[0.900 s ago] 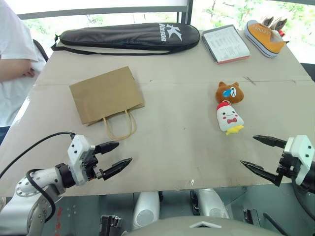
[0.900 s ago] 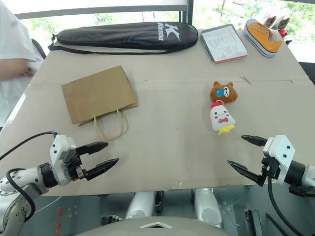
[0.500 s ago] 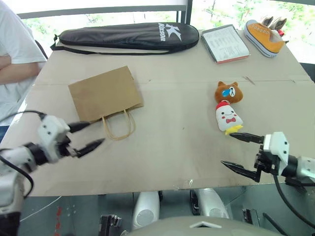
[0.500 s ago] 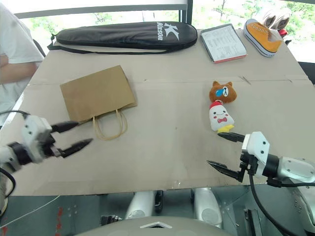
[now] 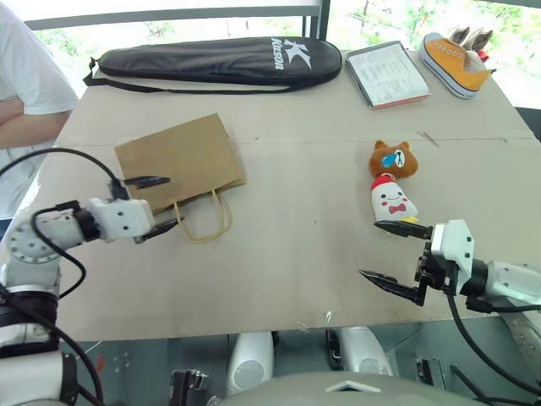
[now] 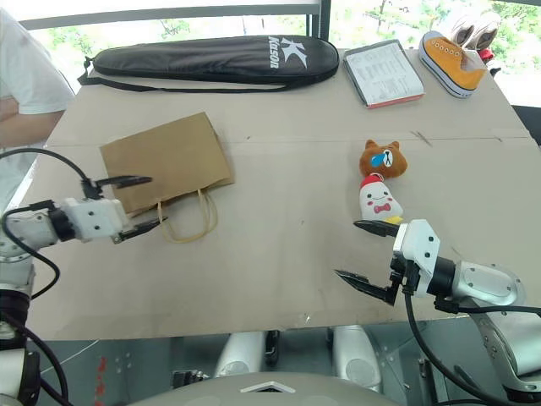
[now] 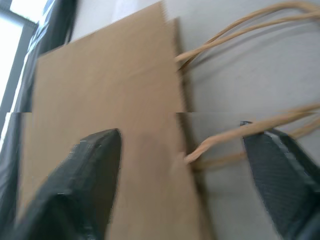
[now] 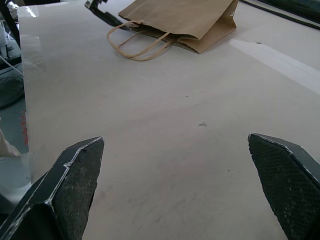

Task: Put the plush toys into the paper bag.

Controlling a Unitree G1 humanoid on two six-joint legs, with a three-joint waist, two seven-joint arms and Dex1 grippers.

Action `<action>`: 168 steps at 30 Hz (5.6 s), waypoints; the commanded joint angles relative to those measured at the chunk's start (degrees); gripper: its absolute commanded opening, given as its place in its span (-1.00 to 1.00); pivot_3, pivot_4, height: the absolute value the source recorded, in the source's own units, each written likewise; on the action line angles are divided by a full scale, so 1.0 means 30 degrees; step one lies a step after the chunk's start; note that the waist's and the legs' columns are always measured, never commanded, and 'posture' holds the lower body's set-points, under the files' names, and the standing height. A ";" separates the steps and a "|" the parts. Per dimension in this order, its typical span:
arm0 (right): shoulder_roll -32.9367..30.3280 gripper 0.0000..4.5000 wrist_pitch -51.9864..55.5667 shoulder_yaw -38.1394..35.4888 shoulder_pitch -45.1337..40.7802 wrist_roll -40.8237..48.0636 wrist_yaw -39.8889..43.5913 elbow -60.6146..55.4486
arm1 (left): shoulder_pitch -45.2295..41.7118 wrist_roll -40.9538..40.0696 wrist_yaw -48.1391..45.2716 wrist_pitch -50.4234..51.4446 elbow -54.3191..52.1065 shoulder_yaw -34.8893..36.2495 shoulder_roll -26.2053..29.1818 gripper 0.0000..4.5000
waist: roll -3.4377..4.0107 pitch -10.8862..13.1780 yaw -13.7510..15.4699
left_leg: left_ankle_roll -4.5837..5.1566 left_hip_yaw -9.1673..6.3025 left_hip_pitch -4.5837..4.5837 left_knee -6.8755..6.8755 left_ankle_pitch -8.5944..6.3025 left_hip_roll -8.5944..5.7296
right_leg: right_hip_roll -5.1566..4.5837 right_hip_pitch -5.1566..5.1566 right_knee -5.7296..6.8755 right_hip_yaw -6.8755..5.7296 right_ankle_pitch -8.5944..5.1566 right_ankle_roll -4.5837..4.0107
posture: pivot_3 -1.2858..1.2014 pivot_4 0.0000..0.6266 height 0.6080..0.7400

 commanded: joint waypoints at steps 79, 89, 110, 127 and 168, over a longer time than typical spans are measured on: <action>0.1559 0.68 1.3202 -0.1560 -0.9003 -0.1828 -0.7514 0.0424 | -0.1678 -2.0603 0.6912 3.0677 -1.6261 0.4110 -0.7395 -1.00 | 0.0010 0.0030 -0.0242 | -0.0040 -0.0081 0.0147 -0.0090 0.0018 0.0061 | 0.0148 0.0111 -0.0030 0.0017 -0.0036 -0.0095 | 0.03 -0.52 1.00; 0.1607 0.68 1.3464 0.1184 -0.8284 -0.2662 -0.8036 0.3241 | -0.2204 -2.0361 0.6518 3.1169 -1.6097 0.3848 -0.6933 -1.00 | 0.0006 0.0030 -0.0121 | -0.0039 -0.0115 0.0007 -0.0081 0.0020 0.0054 | 0.0166 -0.0004 -0.0022 0.0008 -0.0006 -0.0037 | 0.03 -0.52 1.00; -0.0299 -0.98 0.9377 -0.0633 -0.7154 -0.0943 -0.4256 0.2487 | -0.2391 -1.9497 0.5855 3.0560 -1.7335 0.3336 -0.6780 -1.00 | -0.0028 0.0028 -0.0072 | -0.0037 -0.0130 0.0000 -0.0023 0.0019 0.0039 | 0.0159 0.0015 -0.0009 0.0006 -0.0006 -0.0033 | 0.03 -0.52 1.00; -0.0905 0.98 0.8474 0.1057 -0.8594 -0.1750 -0.4462 0.3140 | -0.1717 -1.8292 0.5396 2.9785 -1.8994 0.2656 -0.6951 -1.00 | -0.0031 0.0031 -0.0090 | -0.0037 -0.0124 0.0004 -0.0028 0.0019 0.0040 | 0.0160 0.0015 -0.0012 0.0015 -0.0005 -0.0031 | 0.03 -0.52 1.00; 0.2327 -0.98 0.2630 0.3138 -1.7107 -0.3930 -0.2886 0.6999 | -0.1361 -1.8451 0.5987 2.9523 -2.0287 0.2569 -0.7046 -1.00 | -0.0003 0.0049 -0.0168 | -0.0037 -0.0114 0.0007 -0.0005 0.0020 0.0053 | 0.0173 0.0005 0.0018 0.0021 0.0002 -0.0029 | 0.03 -0.52 1.00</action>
